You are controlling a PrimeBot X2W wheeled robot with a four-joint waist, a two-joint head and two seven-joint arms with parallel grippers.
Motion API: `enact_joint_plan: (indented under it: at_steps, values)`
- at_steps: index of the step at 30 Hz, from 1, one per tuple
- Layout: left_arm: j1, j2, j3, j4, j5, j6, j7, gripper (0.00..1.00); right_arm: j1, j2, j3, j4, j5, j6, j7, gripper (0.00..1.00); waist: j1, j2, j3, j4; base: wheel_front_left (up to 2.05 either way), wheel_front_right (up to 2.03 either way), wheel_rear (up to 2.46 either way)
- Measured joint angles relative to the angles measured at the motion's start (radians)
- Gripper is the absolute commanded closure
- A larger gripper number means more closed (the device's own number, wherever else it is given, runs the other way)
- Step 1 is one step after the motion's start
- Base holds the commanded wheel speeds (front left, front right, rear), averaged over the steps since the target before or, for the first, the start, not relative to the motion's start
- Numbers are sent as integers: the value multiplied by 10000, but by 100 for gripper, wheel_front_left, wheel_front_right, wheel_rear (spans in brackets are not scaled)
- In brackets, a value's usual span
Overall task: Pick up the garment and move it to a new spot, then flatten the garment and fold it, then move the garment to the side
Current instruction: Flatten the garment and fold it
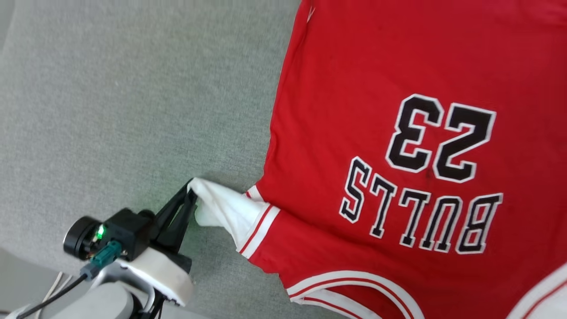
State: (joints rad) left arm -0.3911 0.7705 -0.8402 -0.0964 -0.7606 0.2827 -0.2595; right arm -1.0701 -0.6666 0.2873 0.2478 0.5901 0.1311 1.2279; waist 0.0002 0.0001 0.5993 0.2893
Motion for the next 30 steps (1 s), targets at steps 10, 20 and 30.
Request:
enact_joint_plan:
  at_steps: [10,20,30]
  values:
    - [872,431,-136,-290,-196,437,192,100,2021,-1870,1039,-2522,1827,0,-1206,100,-1,0,-1817,-819,0,0,0]
    - [1638,1022,-140,-642,-472,819,355,100,6859,-3438,56,-3674,2717,0,-2429,100,-2,0,-3004,-1986,0,0,0]
    - [2080,1283,-111,-886,-642,1001,345,100,12434,-2997,-1103,-3653,2986,2,-3450,100,-2,0,-3554,-2667,0,0,0]
